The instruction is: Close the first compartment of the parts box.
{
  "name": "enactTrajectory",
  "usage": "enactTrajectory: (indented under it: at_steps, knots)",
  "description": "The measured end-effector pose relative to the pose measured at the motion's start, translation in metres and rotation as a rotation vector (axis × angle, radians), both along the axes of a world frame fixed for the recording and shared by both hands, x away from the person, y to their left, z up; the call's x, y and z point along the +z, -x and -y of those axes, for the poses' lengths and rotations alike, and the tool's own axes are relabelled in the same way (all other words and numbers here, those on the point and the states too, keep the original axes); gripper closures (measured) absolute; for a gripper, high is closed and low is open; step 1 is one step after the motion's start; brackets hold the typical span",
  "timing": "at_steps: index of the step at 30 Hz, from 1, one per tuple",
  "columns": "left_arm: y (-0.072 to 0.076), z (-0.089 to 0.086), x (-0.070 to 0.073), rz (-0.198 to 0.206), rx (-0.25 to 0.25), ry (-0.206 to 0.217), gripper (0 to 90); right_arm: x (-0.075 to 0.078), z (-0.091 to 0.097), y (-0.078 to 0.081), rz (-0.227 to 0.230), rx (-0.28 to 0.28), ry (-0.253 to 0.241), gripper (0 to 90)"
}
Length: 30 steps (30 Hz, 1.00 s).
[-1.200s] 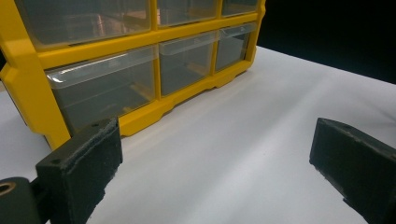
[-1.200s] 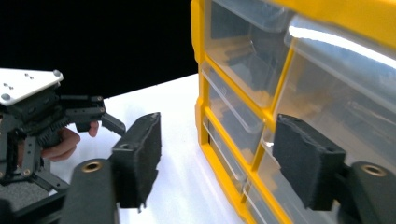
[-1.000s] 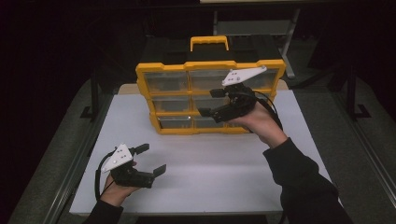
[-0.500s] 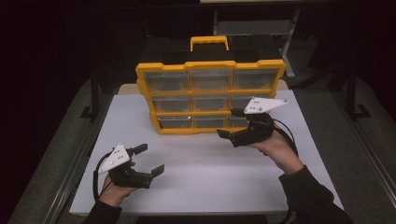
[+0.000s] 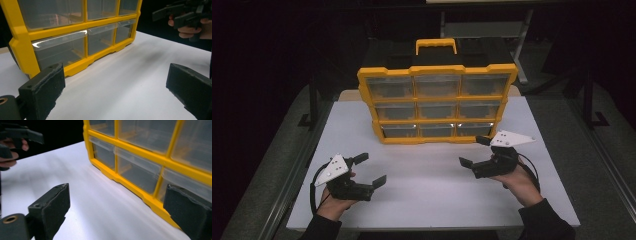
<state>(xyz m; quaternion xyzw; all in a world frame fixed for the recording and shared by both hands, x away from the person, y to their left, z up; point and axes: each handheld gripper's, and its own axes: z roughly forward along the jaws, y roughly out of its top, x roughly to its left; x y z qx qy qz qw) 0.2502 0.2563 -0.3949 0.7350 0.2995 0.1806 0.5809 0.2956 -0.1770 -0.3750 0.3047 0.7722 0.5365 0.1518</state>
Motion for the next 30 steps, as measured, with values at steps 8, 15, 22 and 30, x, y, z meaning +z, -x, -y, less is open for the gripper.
enactTrajectory:
  at_steps: [8,15,22,30]
  knots:
    - [-0.001,-0.005,0.000,0.012,-0.003,0.007,1.5,-0.018,0.022,0.020,0.029,-0.094,-0.051,3.1]
    - [-0.001,-0.009,0.000,0.019,-0.004,0.014,1.6,-0.027,0.042,0.033,0.060,-0.153,-0.079,2.8]
    - [-0.001,-0.010,-0.002,0.020,-0.018,0.006,1.6,-0.036,0.055,0.039,0.035,-0.174,-0.080,2.8]
    - [-0.001,-0.009,-0.004,0.017,-0.020,0.004,1.6,-0.037,0.058,0.040,0.037,-0.173,-0.086,2.9]
